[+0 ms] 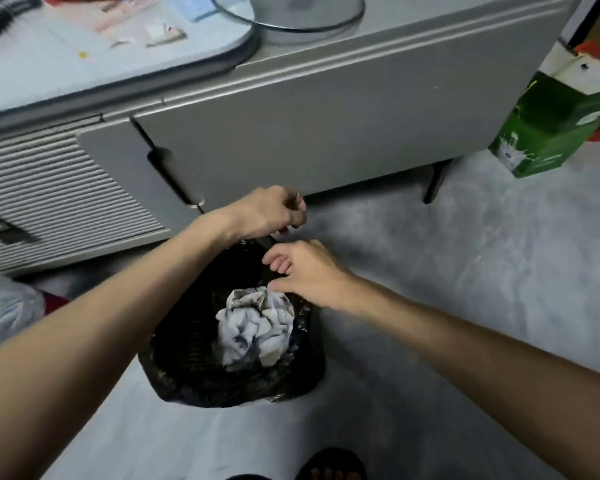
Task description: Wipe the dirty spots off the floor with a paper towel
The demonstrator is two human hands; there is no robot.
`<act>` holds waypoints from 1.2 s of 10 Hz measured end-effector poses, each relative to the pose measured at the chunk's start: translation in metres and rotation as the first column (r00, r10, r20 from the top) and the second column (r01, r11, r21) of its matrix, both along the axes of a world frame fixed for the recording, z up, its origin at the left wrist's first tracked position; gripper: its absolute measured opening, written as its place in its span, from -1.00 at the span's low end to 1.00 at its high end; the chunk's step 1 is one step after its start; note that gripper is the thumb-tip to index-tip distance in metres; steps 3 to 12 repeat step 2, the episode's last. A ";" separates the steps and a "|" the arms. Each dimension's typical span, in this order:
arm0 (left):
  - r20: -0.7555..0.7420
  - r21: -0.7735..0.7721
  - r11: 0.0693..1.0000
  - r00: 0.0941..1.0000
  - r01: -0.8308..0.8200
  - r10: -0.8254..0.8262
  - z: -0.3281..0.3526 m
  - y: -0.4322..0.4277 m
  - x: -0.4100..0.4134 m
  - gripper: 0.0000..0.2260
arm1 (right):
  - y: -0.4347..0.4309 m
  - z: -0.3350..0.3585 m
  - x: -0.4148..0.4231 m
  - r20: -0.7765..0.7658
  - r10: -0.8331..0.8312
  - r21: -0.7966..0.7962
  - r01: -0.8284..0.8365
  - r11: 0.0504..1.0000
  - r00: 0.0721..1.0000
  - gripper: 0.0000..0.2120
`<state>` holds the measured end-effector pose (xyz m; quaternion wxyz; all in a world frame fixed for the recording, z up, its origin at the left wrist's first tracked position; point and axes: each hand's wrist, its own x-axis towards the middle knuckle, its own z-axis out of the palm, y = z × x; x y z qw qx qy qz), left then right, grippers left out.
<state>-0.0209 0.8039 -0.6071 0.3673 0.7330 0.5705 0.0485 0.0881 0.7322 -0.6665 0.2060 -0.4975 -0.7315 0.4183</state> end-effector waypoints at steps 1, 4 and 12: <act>-0.084 0.041 0.993 0.991 0.107 -0.104 -0.003 0.005 0.034 -0.88 | 0.011 0.003 0.062 0.068 -0.173 -0.031 0.176 0.984 0.982 -0.82; -0.082 0.017 0.988 0.985 0.152 -0.151 0.001 0.008 0.069 -0.89 | 0.014 0.014 0.110 0.206 -0.217 -0.108 0.243 0.964 0.954 -0.85; -0.082 0.017 0.988 0.985 0.152 -0.151 0.001 0.008 0.069 -0.89 | 0.014 0.014 0.110 0.206 -0.217 -0.108 0.243 0.964 0.954 -0.85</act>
